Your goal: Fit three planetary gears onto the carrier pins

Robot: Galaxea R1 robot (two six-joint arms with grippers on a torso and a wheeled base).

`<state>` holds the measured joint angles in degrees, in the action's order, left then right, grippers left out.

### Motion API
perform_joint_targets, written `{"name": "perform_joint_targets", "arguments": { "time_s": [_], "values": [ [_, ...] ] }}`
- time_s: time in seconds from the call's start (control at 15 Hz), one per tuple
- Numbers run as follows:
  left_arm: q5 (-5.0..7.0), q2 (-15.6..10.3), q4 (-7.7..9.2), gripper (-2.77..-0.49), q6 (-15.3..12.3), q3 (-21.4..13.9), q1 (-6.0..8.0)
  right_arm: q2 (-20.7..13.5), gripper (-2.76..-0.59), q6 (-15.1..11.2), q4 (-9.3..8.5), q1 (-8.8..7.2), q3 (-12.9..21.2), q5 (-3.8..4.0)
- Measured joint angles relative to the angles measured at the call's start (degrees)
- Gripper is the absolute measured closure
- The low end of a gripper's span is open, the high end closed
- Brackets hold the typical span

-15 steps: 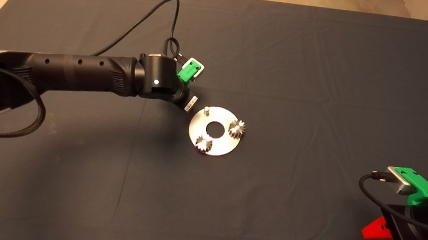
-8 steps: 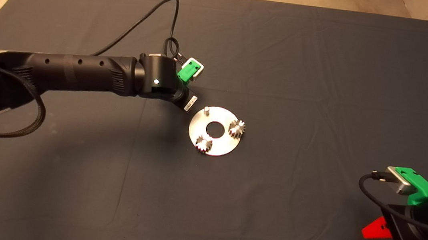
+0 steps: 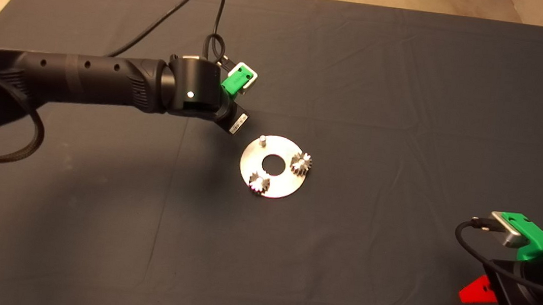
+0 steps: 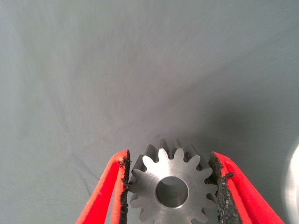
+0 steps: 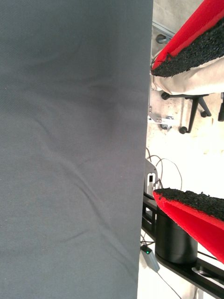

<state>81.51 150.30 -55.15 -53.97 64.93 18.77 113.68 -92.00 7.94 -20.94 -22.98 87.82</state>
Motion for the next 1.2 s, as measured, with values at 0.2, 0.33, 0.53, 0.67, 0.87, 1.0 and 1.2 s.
{"name": "perform_joint_targets", "arguments": {
  "time_s": [0.2, 0.33, 0.53, 0.67, 0.87, 1.0, 1.2],
  "values": [
    [0.6, -0.11, 0.72, -0.96, -1.67, -2.91, 0.19, -0.01, -1.76, 0.0, 0.0, 0.0, 0.0, 0.07],
    [1.05, -0.62, 2.67, -0.96, -4.09, -5.18, 1.61, 0.0, -1.76, 0.01, 0.0, 0.0, 0.0, 0.05],
    [1.38, -0.88, 3.33, -0.9, -7.82, -8.77, 2.81, 0.0, -1.76, 0.0, 0.0, 0.0, 0.0, 0.05],
    [1.29, -0.27, 4.19, -0.9, -9.15, -10.09, 2.68, 0.0, -1.76, 0.0, 0.0, -0.02, 0.0, 0.05],
    [1.29, 0.5, 4.22, -0.89, -10.42, -10.22, 2.7, 0.0, -1.76, 0.0, 0.0, -0.02, 0.0, 0.05],
    [1.35, 0.5, 4.22, -0.89, -11.61, -11.28, 2.7, -0.01, -1.76, 0.0, 0.0, -0.02, 0.0, 0.09],
    [1.24, 0.53, 4.22, -0.89, -13.14, -12.56, 2.68, -0.01, -1.76, 0.0, 0.0, -0.05, 0.0, 0.05]
  ]
}}
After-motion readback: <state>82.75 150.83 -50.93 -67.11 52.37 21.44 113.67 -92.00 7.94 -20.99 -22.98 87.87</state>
